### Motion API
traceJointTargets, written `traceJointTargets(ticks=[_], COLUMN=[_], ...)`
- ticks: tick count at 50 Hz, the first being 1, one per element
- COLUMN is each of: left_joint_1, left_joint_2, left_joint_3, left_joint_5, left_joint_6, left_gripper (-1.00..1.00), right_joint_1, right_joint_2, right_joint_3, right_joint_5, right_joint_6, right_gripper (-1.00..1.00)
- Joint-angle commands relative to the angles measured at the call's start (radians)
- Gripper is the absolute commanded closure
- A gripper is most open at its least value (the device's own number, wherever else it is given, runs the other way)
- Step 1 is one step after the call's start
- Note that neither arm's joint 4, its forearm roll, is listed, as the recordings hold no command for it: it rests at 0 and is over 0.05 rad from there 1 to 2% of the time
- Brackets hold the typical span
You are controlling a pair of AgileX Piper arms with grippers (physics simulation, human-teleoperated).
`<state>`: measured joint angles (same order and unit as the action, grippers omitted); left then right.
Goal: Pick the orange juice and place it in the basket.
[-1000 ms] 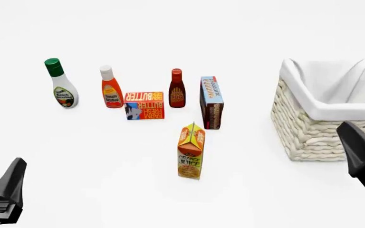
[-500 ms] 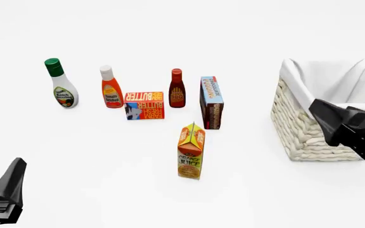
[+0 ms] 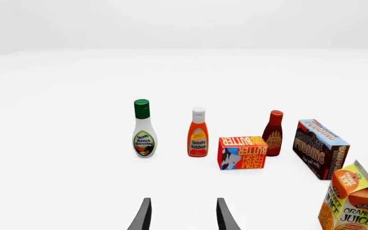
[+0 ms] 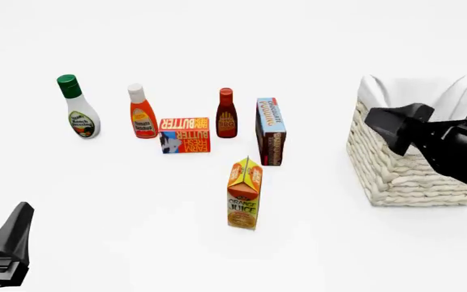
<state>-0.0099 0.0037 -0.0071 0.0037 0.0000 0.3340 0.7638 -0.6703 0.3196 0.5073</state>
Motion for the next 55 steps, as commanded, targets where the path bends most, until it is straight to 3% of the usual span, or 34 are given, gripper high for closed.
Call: traceJointTargets(ticks=[1,13,21,42,55], left_joint_1=[0.005,0.005,0.005,0.005,0.005], left_joint_2=[-0.001,-0.001,-0.001,-0.001,-0.001], left_joint_3=[0.001,0.001,0.001,0.001,0.001], left_joint_5=[-0.001,-0.001,-0.001,-0.001,-0.001], left_joint_6=[0.000,0.000,0.000,0.000,0.001], left_gripper=[-1.00,-1.00,-1.00,-1.00,-1.00], right_joint_1=[0.071,0.100,0.167,0.193,0.242], right_joint_2=[0.081,0.141,0.190,0.320,0.401], right_joint_3=[-0.078,-0.143,-0.149,-0.333,-0.399], right_joint_5=[0.066,0.122,0.147,0.326,0.396], right_joint_6=[0.107,0.167,0.259,0.287,0.341], right_gripper=[-1.00,-1.00,-1.00,-1.00,-1.00])
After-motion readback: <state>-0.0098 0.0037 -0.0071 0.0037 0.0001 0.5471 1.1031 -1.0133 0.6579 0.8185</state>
